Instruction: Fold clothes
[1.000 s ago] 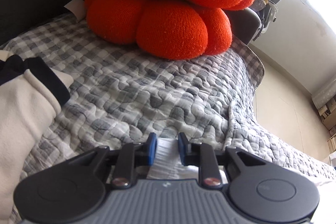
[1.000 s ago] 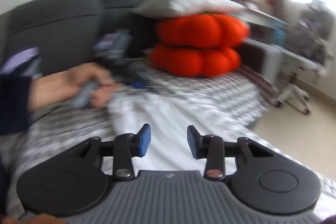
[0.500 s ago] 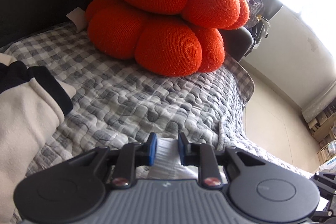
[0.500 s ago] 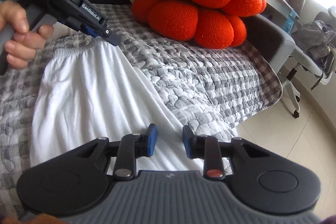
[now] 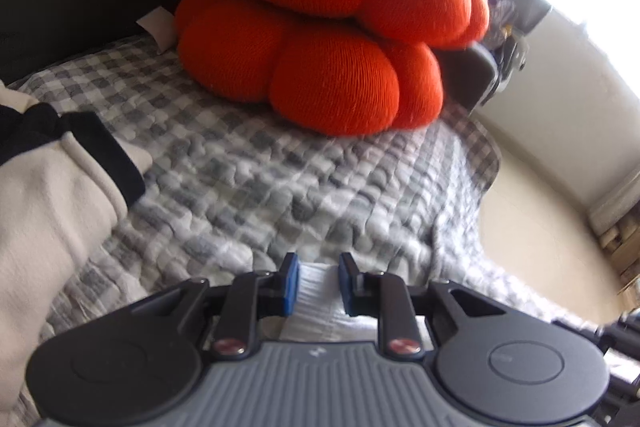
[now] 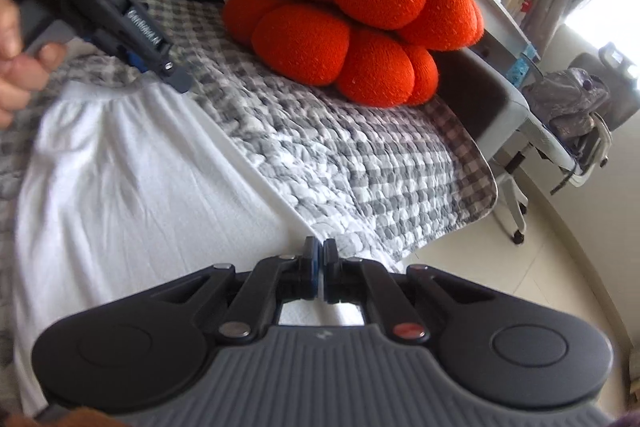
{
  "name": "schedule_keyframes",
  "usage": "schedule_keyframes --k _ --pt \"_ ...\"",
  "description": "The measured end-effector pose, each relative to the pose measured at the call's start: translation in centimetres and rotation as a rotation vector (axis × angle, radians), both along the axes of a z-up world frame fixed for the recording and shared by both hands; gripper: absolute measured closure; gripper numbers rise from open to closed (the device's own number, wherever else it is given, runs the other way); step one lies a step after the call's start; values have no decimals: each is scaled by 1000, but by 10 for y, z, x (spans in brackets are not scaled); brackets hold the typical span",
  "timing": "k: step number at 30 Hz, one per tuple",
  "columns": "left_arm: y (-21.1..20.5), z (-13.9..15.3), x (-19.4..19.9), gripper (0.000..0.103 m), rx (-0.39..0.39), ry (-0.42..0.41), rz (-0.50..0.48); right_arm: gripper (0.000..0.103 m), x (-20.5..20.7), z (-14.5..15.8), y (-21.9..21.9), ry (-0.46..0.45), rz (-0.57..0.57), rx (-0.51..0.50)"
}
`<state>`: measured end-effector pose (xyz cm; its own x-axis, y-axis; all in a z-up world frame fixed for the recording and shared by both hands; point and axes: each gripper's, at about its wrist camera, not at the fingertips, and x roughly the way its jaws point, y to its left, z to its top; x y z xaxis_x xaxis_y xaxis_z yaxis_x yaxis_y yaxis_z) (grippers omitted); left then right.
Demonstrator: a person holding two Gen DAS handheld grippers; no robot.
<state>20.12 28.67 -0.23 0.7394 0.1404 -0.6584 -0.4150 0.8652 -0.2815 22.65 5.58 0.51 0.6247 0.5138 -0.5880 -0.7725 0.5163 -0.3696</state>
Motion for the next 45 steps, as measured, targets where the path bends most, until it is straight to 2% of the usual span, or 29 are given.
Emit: schedule_keyframes --k 3,6,7,8,11,13,17,19,22,24,28,29,34,35,37,42,45 --pt "-2 -1 0 79 7 2 6 102 5 -7 6 -19 -33 -10" --pt "3 6 -6 70 14 -27 36 97 1 -4 1 -50 -76 -1" --pt "8 10 -11 68 7 -48 57 88 -1 -3 0 -61 -91 3" --pt "12 15 -17 61 -1 -71 79 78 -2 -1 -2 -71 -105 7" --pt "25 29 -33 55 -24 -137 146 76 -7 20 -27 -72 -199 106" --pt "23 33 -43 55 -8 -124 143 76 -14 34 -47 -54 -240 160" --pt "8 43 -63 56 68 -93 107 73 -35 39 -66 -3 -258 194" --pt "-5 48 -68 56 68 -51 94 73 -46 40 -75 23 -264 209" --pt "-25 55 -75 55 66 14 74 72 -61 41 -89 63 -273 231" --pt "-49 55 -79 54 32 49 35 72 -72 43 -98 89 -279 245" --pt "-96 51 -85 49 -35 102 -35 64 -93 45 -115 142 -291 275" --pt "-107 48 -86 47 -47 114 -52 64 -94 42 -117 151 -294 279" --pt "-123 17 -75 46 47 227 -84 63 -88 2 -122 210 -325 222" --pt "-120 13 -74 44 50 220 -86 63 -86 -6 -122 203 -327 184" --pt "-119 14 -75 43 53 214 -83 49 -87 -10 -124 143 -294 164" --pt "-129 27 -79 44 98 192 -66 49 -80 0 -134 155 -329 219" --pt "-141 35 -81 44 144 166 -97 48 -76 -9 -133 170 -351 177"
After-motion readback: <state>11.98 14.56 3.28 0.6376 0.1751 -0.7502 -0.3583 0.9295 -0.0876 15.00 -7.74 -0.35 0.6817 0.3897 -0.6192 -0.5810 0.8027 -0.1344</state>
